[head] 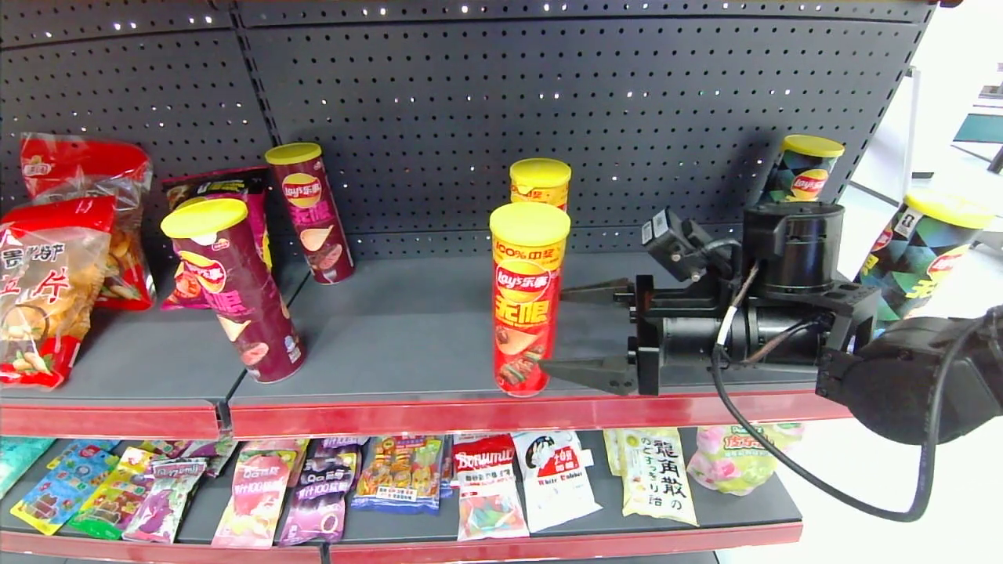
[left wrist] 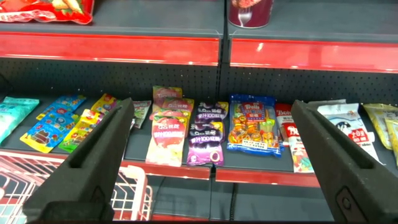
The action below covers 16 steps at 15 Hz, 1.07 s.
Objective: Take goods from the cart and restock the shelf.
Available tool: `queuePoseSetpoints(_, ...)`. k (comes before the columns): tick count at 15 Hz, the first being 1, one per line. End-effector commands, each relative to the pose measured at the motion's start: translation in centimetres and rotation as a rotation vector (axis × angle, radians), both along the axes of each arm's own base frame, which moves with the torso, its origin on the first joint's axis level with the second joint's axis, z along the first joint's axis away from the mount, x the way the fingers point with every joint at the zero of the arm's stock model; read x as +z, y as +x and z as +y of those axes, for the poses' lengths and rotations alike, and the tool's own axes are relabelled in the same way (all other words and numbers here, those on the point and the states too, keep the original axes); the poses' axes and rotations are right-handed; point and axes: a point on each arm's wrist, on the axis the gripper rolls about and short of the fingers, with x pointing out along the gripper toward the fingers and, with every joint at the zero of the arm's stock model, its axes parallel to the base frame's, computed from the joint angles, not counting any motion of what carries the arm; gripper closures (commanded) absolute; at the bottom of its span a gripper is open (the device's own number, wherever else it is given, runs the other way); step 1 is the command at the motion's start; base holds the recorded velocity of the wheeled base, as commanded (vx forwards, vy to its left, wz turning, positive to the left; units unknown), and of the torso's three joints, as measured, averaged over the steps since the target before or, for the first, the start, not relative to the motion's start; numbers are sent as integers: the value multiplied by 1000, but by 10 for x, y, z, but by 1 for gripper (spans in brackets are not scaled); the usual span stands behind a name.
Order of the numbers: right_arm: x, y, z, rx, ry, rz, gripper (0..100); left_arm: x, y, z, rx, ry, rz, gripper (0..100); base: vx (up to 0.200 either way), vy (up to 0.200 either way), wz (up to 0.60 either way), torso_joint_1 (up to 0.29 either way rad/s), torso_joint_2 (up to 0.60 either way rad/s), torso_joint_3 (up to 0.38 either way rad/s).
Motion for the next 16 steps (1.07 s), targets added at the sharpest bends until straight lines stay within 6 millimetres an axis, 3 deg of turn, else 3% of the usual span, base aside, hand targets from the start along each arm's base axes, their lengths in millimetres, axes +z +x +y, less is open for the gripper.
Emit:
queuePoseSetpoints(1,5,-5,-1,6,7,-16,0,0,0,0,1,0,2,0,0,0,0,0,0,0)
queuePoseSetpoints(4,-6,-8,-9,-25,-15,26,0,0,0,0,1,0,2,0,0,0,0,0,0,0)
queuePoseSetpoints(7,-21,-10,-22,-244,-93,59,0,0,0,0,1,0,2,0,0,0,0,0,0,0)
queuePoseSetpoints(11,-28,2,-22,-460,-160,46,0,0,0,0,1,0,2,0,0,0,0,0,0,0)
queuePoseSetpoints(16,-46,17,-18,-515,-214,68,0,0,0,0,1,0,2,0,0,0,0,0,0,0)
